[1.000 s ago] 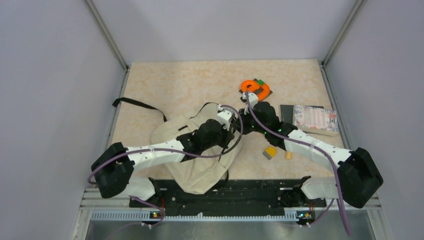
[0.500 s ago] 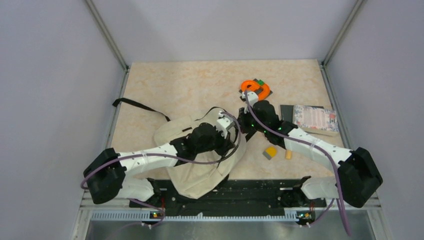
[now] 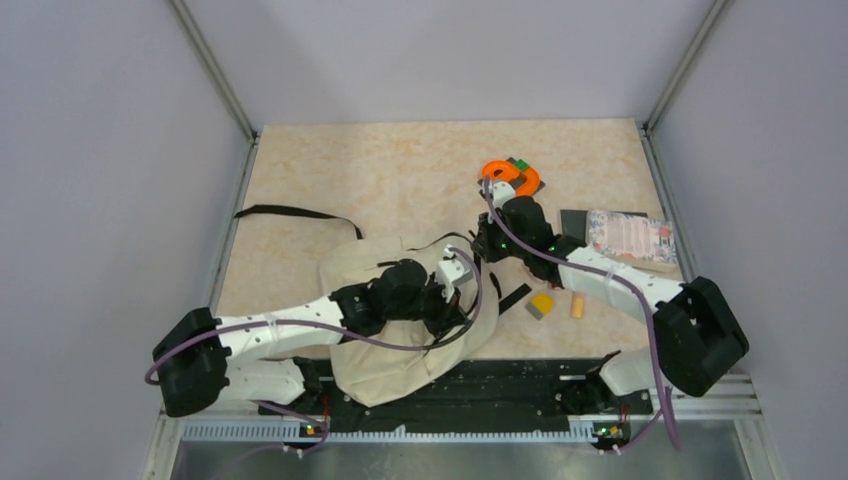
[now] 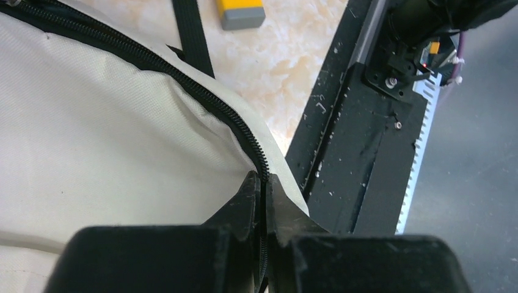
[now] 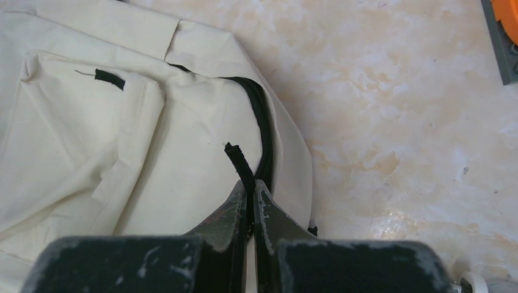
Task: Pack the student bag
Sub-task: Unzip the student bag at the center of the board.
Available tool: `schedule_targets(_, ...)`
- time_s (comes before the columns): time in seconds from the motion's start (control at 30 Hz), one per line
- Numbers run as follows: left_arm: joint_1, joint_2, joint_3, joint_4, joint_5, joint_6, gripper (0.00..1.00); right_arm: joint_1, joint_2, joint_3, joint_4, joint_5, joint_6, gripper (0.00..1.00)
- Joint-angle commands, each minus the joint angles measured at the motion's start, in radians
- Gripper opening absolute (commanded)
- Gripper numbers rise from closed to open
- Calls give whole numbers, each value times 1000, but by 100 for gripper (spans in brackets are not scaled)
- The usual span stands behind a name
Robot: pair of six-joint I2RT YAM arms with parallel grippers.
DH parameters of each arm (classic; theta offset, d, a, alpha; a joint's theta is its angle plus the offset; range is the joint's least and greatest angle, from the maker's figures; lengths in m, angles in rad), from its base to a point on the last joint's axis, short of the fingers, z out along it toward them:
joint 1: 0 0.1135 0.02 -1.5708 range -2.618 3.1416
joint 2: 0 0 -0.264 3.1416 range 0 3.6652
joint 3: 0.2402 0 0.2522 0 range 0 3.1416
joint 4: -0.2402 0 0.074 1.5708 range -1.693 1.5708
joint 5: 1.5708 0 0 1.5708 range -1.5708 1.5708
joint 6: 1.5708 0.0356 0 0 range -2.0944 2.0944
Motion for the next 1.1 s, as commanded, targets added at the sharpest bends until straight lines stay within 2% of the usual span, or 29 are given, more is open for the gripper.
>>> schedule_targets(0.0, -27, -33, -21, -89, 82, 12, 0, -19, 18, 65, 69, 7, -11, 0)
schedule_targets(0.17, -33, -48, -32, -102, 56, -15, 0, -19, 7, 54, 67, 1, 2, 0)
schedule_targets(0.2, -33, -55, -31, -97, 32, -27, 4, -19, 3, 50, 66, 1, 5, 0)
schedule_targets(0.23, -33, -60, -30, -92, 14, -47, 13, -19, -3, 47, 64, 1, 8, 0)
schedule_targets(0.33, -33, -75, -9, -101, -95, -103, 50, -19, -24, 29, 59, 5, 14, 0)
schedule_targets(0.37, -31, -80, 3, -116, -137, -126, 60, -19, -32, 24, 55, 9, 15, 0)
schedule_targets(0.47, -26, -89, 29, -150, -274, -178, 71, -19, -60, 3, 33, 24, 17, 0)
schedule_targets(0.57, 3, -93, 50, -191, -369, -237, 74, -20, -88, -24, 31, 39, 26, 0)
schedule_targets(0.77, 134, -95, 24, -195, -518, -376, 78, -19, -128, -81, 38, 35, 56, 0)
schedule_targets(0.93, 246, -44, 1, -170, -555, -460, 79, -19, -140, -102, 46, 17, 70, 0)
schedule_targets(1.07, 270, 26, 13, -153, -585, -458, 79, -19, -144, -105, 44, 5, 73, 0)
